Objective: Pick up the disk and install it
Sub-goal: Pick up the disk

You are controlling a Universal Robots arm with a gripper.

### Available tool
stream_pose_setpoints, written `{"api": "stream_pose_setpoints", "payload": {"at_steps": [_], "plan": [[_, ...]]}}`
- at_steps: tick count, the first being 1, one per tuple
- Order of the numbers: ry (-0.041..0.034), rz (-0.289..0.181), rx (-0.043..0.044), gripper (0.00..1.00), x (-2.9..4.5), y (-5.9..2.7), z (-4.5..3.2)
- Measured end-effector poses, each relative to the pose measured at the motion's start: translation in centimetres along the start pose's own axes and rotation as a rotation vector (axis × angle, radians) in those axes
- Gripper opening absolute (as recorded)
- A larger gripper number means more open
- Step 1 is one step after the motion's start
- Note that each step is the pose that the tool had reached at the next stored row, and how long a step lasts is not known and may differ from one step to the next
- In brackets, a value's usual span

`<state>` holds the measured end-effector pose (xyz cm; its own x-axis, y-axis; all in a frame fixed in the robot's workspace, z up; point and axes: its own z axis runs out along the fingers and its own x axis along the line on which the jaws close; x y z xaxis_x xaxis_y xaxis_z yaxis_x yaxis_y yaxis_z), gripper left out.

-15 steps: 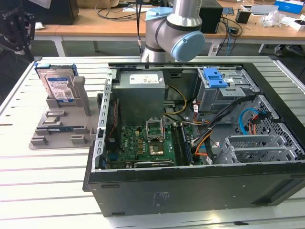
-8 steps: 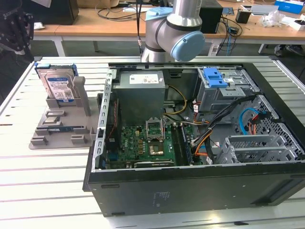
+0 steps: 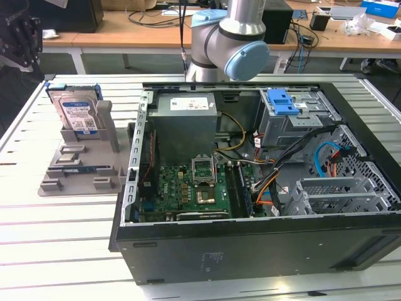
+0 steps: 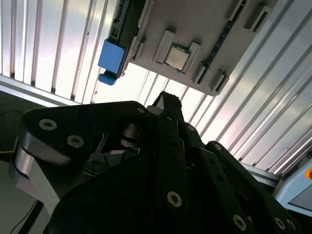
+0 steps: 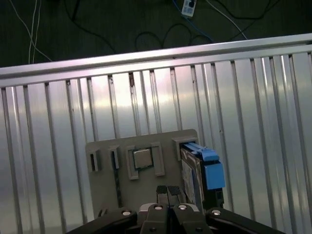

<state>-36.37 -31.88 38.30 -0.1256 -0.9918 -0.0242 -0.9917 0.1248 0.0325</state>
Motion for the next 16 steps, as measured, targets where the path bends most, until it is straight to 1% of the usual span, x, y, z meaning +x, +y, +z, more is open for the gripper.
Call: {"api": "stream_pose_setpoints", "payload": {"at_steps": [4, 6, 7, 10, 12, 13, 16], "plan": [[0.0, 0.0, 0.0, 0.11, 0.0, 0.0, 0.0], [0.0, 0.0, 0.0, 0.24, 0.0, 0.0, 0.0], [0.0, 0.0, 0.0, 0.24, 0.0, 0.0, 0.0], [0.0, 0.0, -0.0001, 0.42, 0.0, 0.0, 0.0], [0.0, 0.0, 0.0, 0.42, 0.0, 0.0, 0.0], [0.0, 0.0, 0.0, 0.48, 0.0, 0.0, 0.0], [-0.0001, 0.0, 0.0, 0.48, -0.17, 0.01, 0.04]]}}
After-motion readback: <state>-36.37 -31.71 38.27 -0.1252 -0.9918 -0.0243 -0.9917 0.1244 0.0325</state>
